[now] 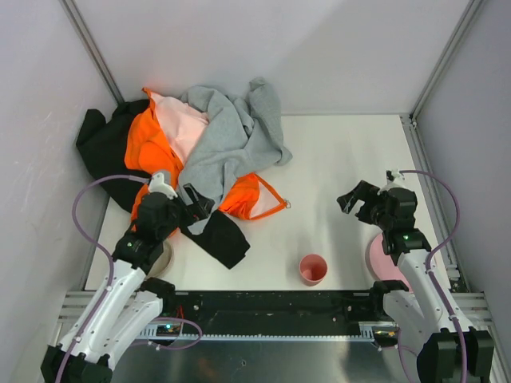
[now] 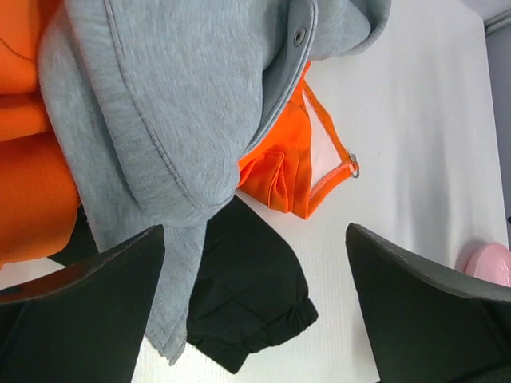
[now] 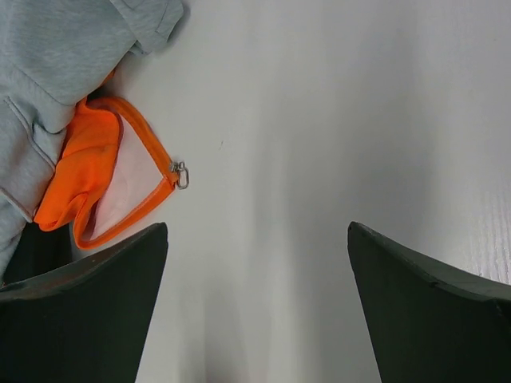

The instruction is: Pick out a specific cloth from the pile

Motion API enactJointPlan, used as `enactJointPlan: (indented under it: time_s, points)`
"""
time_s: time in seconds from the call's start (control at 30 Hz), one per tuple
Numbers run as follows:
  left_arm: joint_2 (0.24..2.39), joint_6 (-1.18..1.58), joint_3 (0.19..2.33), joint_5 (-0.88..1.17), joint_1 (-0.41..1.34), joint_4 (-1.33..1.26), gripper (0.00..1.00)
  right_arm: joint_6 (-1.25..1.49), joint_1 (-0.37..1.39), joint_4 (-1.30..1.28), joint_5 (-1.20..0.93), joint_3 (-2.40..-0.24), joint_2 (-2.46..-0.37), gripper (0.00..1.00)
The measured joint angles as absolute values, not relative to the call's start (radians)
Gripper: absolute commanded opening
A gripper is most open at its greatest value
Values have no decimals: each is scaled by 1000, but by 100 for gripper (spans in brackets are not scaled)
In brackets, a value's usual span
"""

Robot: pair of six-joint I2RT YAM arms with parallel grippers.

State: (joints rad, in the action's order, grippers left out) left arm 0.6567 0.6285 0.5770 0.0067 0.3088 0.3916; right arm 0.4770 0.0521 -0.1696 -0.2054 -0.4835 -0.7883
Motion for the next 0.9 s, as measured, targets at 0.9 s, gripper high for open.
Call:
enactJointPlan:
  time_s: [0.9]
  points:
    - [1015, 484, 965, 81, 387, 557, 99, 567, 71, -186, -282, -485, -802, 99]
